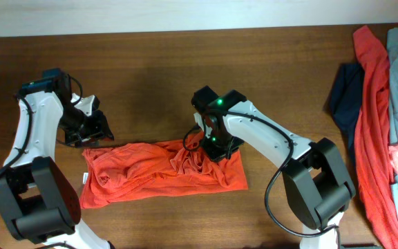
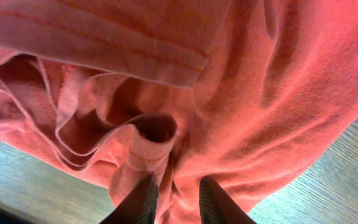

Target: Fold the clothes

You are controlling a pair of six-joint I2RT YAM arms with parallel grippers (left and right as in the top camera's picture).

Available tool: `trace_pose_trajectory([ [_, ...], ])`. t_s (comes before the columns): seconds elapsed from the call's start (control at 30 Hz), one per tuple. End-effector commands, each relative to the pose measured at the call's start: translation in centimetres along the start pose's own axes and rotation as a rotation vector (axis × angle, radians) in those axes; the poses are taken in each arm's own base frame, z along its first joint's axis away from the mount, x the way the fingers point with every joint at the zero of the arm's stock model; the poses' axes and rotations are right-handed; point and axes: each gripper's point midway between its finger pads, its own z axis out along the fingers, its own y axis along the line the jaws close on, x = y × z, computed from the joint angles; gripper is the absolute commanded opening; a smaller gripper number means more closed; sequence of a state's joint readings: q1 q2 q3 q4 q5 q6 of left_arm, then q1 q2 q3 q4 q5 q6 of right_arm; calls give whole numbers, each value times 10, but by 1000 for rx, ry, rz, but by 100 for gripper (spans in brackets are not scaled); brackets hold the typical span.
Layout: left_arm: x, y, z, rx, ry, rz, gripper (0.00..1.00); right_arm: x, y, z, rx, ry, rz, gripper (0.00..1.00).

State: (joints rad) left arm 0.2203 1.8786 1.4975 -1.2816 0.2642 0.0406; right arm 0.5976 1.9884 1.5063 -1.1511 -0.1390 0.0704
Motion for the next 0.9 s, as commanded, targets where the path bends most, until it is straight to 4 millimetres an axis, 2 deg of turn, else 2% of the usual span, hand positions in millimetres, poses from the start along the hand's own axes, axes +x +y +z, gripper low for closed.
trace_pose_trajectory([
  [0.0,-3,-1,-6,1,-22,1,47,5,-1,0,17,2,-8,28],
  [0.1,-3,-1,-6,1,-22,1,47,10,4,5,-2,21,-15,28],
  [0.17,-3,-1,-6,1,-22,1,47,14,16,10,-41,37,-36,27],
  [0.33,-4,-1,-6,1,-26,2,47,30,89,10,-307,64,-265,23],
  [0.5,-4,-1,-6,1,-28,2,47,45,119,15,-308,90,-383,24],
  [0.7,-4,-1,-6,1,-29,2,47,50,119,17,-271,108,-397,24],
  [0.8,-5,-1,-6,1,-29,2,47,45,95,17,-129,103,-271,24],
  [0.87,-5,-1,-6,1,-32,3,47,40,81,9,-35,74,-223,27],
])
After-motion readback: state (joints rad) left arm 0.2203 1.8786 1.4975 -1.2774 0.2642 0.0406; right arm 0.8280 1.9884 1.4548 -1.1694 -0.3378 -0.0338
